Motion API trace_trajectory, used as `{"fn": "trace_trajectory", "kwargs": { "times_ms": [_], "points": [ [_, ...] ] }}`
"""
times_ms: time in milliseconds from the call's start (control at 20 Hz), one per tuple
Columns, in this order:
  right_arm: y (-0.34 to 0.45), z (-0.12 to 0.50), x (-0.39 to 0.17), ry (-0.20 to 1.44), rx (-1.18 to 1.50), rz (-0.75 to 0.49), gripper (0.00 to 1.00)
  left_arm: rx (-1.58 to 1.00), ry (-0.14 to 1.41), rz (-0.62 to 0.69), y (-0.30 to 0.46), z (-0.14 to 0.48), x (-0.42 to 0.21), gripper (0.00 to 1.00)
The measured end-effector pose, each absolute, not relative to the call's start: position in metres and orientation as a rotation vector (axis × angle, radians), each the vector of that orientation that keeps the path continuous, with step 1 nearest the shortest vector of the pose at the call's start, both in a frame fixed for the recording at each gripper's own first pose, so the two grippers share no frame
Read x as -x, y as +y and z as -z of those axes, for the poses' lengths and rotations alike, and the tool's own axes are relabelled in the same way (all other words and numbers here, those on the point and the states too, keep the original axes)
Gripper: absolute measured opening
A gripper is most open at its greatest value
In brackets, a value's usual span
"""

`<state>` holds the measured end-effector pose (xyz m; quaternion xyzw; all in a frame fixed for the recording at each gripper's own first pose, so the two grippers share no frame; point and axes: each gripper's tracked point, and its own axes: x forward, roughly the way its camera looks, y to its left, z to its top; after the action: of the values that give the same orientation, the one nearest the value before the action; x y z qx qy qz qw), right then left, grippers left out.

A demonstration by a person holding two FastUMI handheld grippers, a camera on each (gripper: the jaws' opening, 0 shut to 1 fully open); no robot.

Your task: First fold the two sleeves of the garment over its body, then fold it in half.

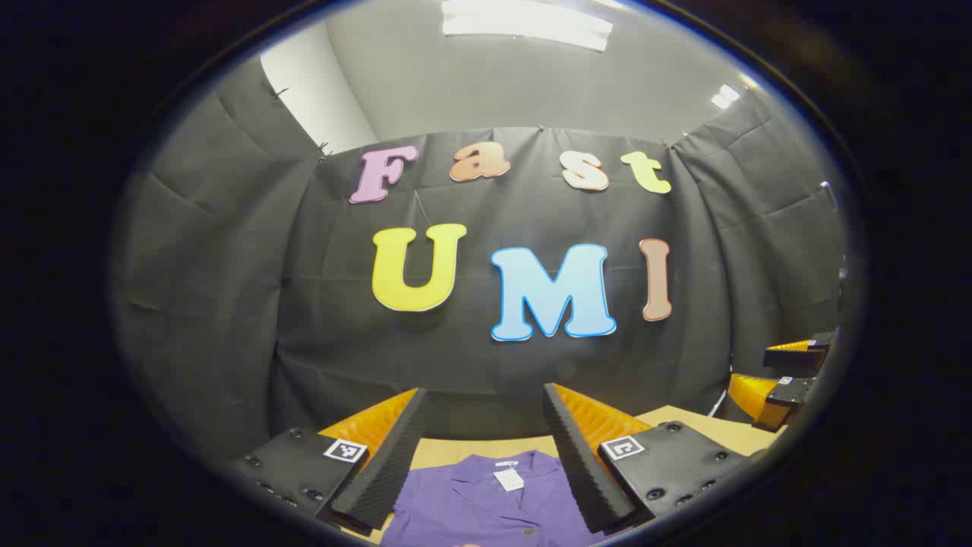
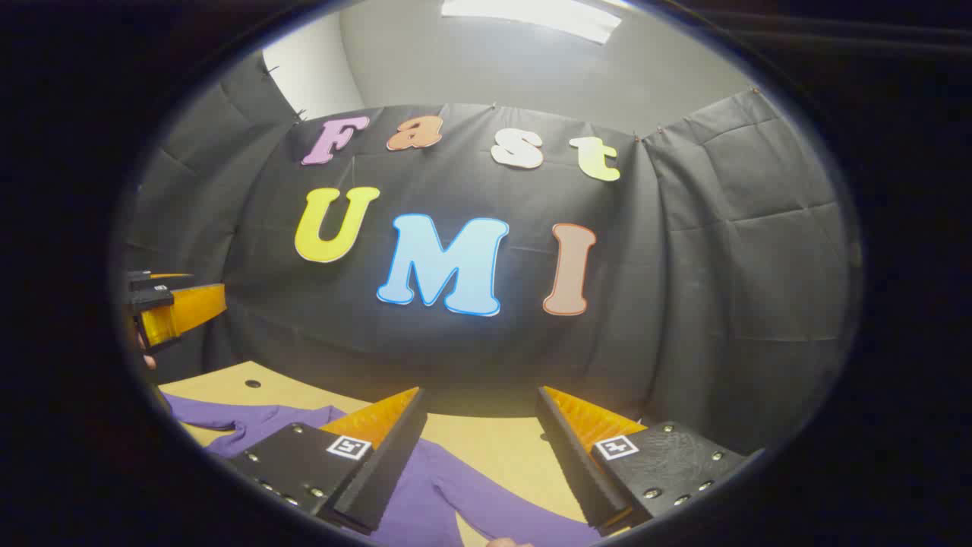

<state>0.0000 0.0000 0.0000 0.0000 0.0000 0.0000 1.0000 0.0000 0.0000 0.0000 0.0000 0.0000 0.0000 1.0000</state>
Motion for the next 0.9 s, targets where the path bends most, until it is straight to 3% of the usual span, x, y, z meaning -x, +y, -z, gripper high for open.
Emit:
{"fn": "trace_trajectory", "kwargs": {
  "times_ms": [500,550,900],
  "points": [
    [-0.012,0.025,0.003,0.114,-0.068,0.037,0.95,-0.014,-0.002,0.003,0.004,0.002,-0.001,0.94],
    [-0.015,0.027,0.003,0.125,-0.070,0.049,0.92,-0.012,-0.001,0.004,0.004,0.002,-0.002,0.94],
    [-0.040,0.040,0.001,0.173,-0.072,0.122,0.91,-0.007,0.005,0.013,0.003,0.007,-0.012,0.94]
  ]
}}
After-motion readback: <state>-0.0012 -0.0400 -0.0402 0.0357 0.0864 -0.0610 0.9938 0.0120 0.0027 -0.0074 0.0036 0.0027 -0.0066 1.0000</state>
